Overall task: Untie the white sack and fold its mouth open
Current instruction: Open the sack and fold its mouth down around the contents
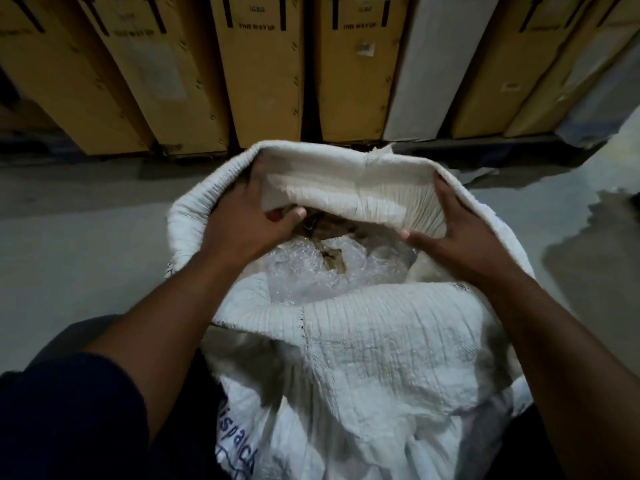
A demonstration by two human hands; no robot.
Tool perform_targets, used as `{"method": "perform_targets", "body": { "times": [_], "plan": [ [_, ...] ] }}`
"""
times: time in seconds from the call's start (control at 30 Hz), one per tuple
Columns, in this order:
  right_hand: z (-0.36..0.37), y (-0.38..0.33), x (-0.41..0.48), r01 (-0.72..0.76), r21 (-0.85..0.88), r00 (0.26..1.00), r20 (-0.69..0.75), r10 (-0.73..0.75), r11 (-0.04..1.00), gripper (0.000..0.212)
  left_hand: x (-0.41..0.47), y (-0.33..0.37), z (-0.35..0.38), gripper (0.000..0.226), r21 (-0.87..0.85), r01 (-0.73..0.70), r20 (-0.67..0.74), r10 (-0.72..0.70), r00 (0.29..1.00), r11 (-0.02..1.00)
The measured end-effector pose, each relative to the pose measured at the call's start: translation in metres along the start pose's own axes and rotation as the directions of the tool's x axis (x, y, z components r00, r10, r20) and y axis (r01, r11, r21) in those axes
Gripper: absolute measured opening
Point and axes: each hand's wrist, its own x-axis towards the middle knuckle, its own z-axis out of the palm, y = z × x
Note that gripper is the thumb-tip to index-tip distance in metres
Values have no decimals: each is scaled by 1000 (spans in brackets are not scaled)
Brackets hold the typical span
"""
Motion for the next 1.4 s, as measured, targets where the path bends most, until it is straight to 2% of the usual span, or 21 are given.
{"method": "perform_targets", "body": {
  "times": [0.13,0.2,0.3,0.37,0.43,0.57,0.7,0.77,0.9,0.93,1.0,1.07,1.1,1.17,1.2,1.23,1.3,1.4],
  "plan": [
    [1,1,-8,-31,-185,997,64,44,982,113,-22,5,26,120,150,-38,123,19,992,988],
    [1,-11,-19,40,-292,995,100,-12,956,112,-34,9,29,121,198,-71,143,43,989,978],
    [11,-38,-50,271,-348,928,343,-147,897,118,-60,17,27,123,286,-113,200,56,978,951],
    [20,-44,-75,357,-419,858,500,-117,835,126,-82,19,23,126,376,-147,299,30,954,915],
    [21,-38,-94,352,-501,825,565,-9,791,135,-105,19,16,131,470,-198,407,-12,913,860],
    [0,-27,-123,293,-606,790,590,170,739,136,-155,24,-3,120,627,-367,540,-43,841,687],
    [-14,-22,-163,316,-656,757,610,235,685,137,-212,29,-31,117,627,-465,632,-59,772,625],
    [-17,-20,-188,335,-669,751,615,242,663,139,-238,30,-41,117,634,-496,664,-89,742,594],
    [-10,-14,-238,362,-682,751,617,234,636,144,-268,35,-40,86,655,-510,693,-176,699,558],
    [-7,-13,-248,355,-681,760,609,226,640,142,-268,36,-39,89,654,-521,701,-182,689,548],
    [-5,-15,-256,340,-685,830,541,136,644,145,-264,40,-39,104,644,-554,725,-189,662,528],
    [-7,-19,-250,308,-633,868,493,63,710,142,-251,47,-40,108,602,-556,732,-119,671,573],
    [-8,-24,-245,281,-573,870,490,48,770,134,-239,53,-40,107,552,-545,723,-36,690,631],
    [-10,-33,-226,220,-397,887,461,-13,891,110,-210,68,-40,97,360,-495,656,163,737,791],
    [-9,-40,-213,233,-344,911,403,-82,910,96,-194,74,-40,86,230,-447,582,246,775,864],
    [-7,-42,-202,274,-345,928,339,-153,898,86,-179,78,-38,73,117,-397,488,295,821,910],
    [3,-45,-181,317,-345,942,225,-250,883,82,-155,79,-30,58,-32,-327,303,321,897,944],
    [22,-40,-149,388,-447,919,257,-299,806,84,-133,63,-15,82,-66,-297,185,305,934,952]
  ]
}}
